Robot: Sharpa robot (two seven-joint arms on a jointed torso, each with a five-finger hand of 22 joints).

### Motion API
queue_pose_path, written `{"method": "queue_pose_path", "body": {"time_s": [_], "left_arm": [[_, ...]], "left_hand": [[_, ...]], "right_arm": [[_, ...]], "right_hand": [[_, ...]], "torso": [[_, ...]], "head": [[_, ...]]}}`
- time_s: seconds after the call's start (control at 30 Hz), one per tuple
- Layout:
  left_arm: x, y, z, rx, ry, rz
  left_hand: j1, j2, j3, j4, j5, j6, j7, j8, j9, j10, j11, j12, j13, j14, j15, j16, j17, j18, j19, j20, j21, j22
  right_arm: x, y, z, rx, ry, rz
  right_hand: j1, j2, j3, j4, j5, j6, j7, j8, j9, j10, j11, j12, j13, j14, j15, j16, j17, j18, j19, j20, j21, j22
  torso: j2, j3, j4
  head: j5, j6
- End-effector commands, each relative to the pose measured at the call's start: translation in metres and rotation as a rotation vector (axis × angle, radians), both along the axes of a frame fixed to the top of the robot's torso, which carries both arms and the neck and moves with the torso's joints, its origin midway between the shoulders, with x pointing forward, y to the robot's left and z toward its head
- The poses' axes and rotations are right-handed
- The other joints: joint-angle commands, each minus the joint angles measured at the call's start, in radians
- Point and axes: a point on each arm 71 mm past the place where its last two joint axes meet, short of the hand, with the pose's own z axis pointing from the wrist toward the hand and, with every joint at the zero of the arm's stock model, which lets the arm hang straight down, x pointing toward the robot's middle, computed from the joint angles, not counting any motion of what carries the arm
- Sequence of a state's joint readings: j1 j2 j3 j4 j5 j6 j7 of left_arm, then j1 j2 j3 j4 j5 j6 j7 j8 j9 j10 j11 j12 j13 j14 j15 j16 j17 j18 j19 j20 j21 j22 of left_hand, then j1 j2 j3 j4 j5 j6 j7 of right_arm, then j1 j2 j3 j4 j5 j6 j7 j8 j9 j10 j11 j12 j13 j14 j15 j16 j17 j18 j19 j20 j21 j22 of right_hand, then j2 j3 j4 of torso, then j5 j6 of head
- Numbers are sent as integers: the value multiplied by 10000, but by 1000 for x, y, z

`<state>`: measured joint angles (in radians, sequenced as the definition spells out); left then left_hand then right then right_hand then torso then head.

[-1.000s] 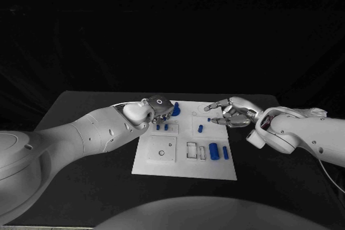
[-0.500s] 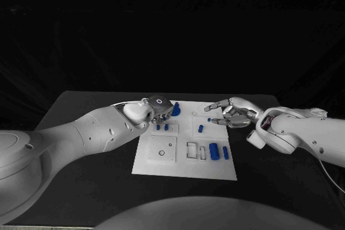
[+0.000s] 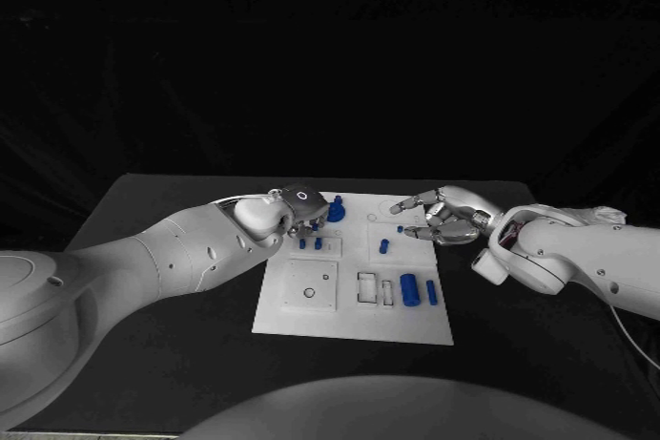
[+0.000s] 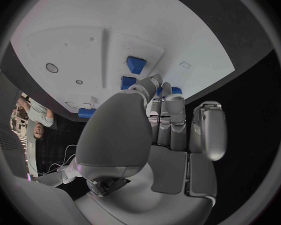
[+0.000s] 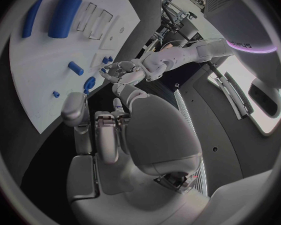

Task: Assemble the parts on the task board

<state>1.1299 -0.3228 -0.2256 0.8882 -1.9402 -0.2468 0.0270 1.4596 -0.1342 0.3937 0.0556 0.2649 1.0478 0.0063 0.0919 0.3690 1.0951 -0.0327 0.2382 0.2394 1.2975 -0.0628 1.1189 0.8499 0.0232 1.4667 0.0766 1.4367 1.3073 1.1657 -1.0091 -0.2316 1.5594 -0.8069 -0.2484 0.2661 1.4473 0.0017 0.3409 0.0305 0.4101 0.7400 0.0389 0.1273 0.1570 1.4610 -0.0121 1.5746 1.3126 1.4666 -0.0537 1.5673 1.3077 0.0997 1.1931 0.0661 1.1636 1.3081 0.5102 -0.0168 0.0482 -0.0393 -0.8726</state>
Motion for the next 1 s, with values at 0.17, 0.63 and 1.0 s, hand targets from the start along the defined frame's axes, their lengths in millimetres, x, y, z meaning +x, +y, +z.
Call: {"method": "queue_pose_path", "body": {"time_s": [0.17, 0.63, 1.0], "left_arm": [[-1, 0, -2, 136, 196, -13], [-1, 4, 3, -458, -376, -224], [2, 15, 9, -1010, -890, -129]], "left_hand": [[-76, 1, -74, -11, -75, -113, -25, -74, -21, -127, 4, -51, 22, -129, 31, -86, -80, 122, 59, 74, -89, 2159], [-154, -165, -41, 17, -378, -2561, -984, -304, -757, -1032, 376, -279, 94, -202, 139, -26, -111, 123, 58, 122, -110, 2162], [306, -214, -891, 514, -431, -4526, -1421, -301, -1856, -2860, 739, -927, -583, -262, 381, -180, -394, 151, -1, 135, -261, 2124]], "right_arm": [[-1, 1, -1, 3, 90, 147], [0, 0, -1, -22, 85, 105], [0, -2, -1, -65, 90, 38]], "right_hand": [[-94, 3, -6, 59, -50, 84, 19, 29, 7, 1098, -49, -38, 2582, 1042, 21, 35, 2631, 45, 108, -4, 71, 1250], [-68, 3, 8, 41, -53, 89, 13, 26, 3, 1098, -53, -38, 2582, 1042, 18, 35, 2631, 46, 112, -6, 73, 1250], [-68, 3, 8, 41, -53, 89, 13, 26, 3, 1098, -53, -38, 2582, 1042, 18, 35, 2631, 46, 112, -6, 73, 1250]], "torso": [[-1, -2, 4], [5, -1, 1], [-9, -1, 8]], "head": [[15, 0], [36, 0], [59, 0]]}}
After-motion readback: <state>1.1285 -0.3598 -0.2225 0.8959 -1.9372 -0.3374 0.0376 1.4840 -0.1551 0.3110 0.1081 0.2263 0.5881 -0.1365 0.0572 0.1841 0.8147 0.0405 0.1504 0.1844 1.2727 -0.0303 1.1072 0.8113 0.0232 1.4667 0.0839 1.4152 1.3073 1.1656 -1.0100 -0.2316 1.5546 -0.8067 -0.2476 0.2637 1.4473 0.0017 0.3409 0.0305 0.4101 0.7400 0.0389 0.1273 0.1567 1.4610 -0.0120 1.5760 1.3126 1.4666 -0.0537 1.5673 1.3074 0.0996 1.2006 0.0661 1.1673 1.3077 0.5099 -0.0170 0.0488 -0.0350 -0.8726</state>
